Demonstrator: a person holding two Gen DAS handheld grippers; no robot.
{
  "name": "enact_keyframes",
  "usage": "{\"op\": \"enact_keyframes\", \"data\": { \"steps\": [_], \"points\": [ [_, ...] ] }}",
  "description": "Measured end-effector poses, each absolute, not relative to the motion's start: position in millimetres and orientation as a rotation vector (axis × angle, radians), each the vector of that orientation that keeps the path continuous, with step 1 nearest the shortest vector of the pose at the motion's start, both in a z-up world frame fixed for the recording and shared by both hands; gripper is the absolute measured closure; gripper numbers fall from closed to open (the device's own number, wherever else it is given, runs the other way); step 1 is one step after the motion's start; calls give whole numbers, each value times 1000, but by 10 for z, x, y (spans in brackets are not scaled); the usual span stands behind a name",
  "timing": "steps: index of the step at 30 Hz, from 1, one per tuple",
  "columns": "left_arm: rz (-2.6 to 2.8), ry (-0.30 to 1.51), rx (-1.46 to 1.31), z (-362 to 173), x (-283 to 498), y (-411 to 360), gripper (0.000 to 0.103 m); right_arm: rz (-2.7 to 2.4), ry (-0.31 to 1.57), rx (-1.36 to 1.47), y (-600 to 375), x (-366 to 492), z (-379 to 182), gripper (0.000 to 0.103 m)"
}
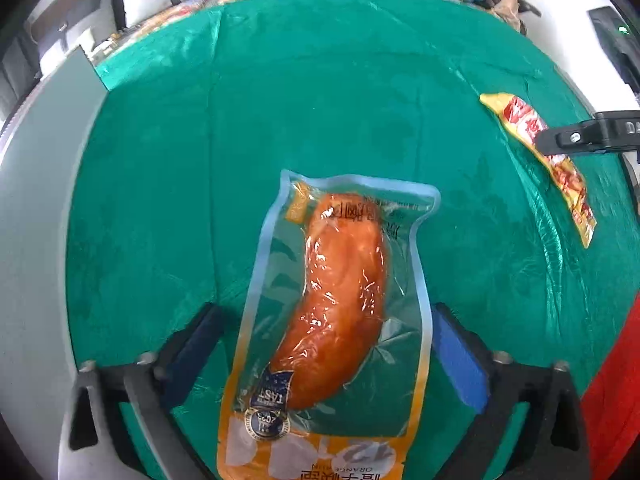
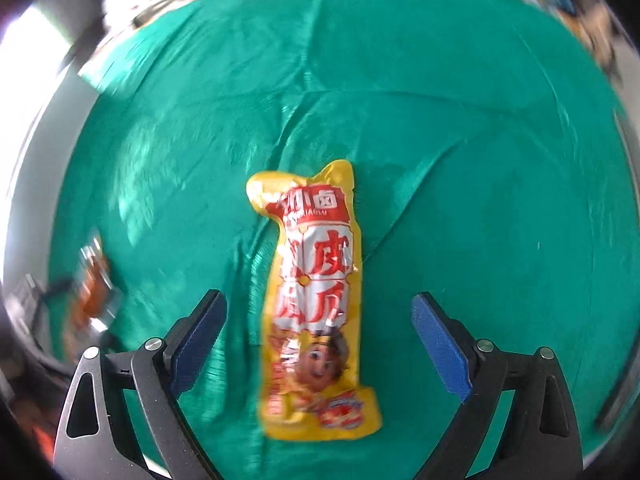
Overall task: Organize snacks
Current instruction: 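Grasp the clear orange chicken leg packet with the left tool while the right tool holds the strip, then carry both packets into the white box and open both tools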
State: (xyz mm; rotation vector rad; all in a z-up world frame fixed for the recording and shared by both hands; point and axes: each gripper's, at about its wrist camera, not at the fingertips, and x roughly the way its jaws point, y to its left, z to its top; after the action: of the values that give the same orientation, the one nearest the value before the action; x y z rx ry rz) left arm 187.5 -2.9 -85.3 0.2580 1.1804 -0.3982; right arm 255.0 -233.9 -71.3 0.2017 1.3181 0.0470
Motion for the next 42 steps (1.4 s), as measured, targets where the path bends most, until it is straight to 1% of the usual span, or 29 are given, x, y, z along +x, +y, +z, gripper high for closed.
{"op": "enact_keyframes", "data": {
  "steps": [1,2,3,4,5,6,8,11,15,18,21,25,28,31,33,34,35,36,37,39,40,41,42],
  "points": [
    [-388,1167,262,-825,1822,-49,26,41,1331,213,-2308,2578,-712,10],
    [-377,1169,252,-817,1795,-41,33,42,1346,201,-2242,2598,-734,10],
    [-374,1155,243,-785,1760,-13,41,35,1368,162,-2161,2602,-780,15],
    [-383,1143,227,-750,1726,26,45,13,1381,116,-2097,2590,-812,23],
    [-389,1140,197,-712,1690,82,54,-39,1351,26,-2027,2543,-781,52],
    [-406,1150,143,-673,1646,156,59,-43,1329,2,-2001,2505,-740,52],
    [-431,1149,52,-607,1618,309,61,-3,1328,74,-2021,2367,-711,53],
    [-449,1125,-46,-563,1408,445,62,63,1247,179,-2061,2061,-557,53],
    [-469,1105,-210,-477,1329,660,62,43,1205,254,-2124,1764,-492,53],
    [-473,1063,-279,-319,1251,763,63,91,1190,354,-2128,1698,-449,52],
    [-480,1005,-356,-83,1268,978,63,134,1184,347,-1980,1740,-360,52],
    [-487,891,-451,447,1279,1397,63,234,1130,374,-1574,1914,-40,52],
    [-451,810,-495,826,1328,1822,63,358,1062,379,-1029,2133,426,52],
    [-368,761,-475,1124,1386,2282,62,502,992,370,-373,2308,913,52],
    [-261,742,-407,1258,1441,2606,62,590,963,366,67,2383,1131,52],
    [-209,743,-378,1278,1471,2732,61,644,953,359,360,2428,1232,52],
    [-142,746,-333,1265,1522,2897,58,680,950,351,579,2474,1284,52],
    [-96,753,-303,1236,1553,2989,53,711,947,338,800,2500,1321,52],
    [-51,766,-276,1187,1571,3095,51,737,945,316,1027,2521,1337,52],
    [52,820,-216,973,1660,3268,39,777,952,274,1425,2561,1272,48],
    [88,846,-199,848,1667,3322,37,780,962,245,1587,2522,1210,44],
    [104,863,-189,759,1672,3345,34,775,976,208,1732,2518,1107,30],
    [115,876,-184,668,1665,3365,34,769,986,184,1798,2502,1015,27]
  ]
}}
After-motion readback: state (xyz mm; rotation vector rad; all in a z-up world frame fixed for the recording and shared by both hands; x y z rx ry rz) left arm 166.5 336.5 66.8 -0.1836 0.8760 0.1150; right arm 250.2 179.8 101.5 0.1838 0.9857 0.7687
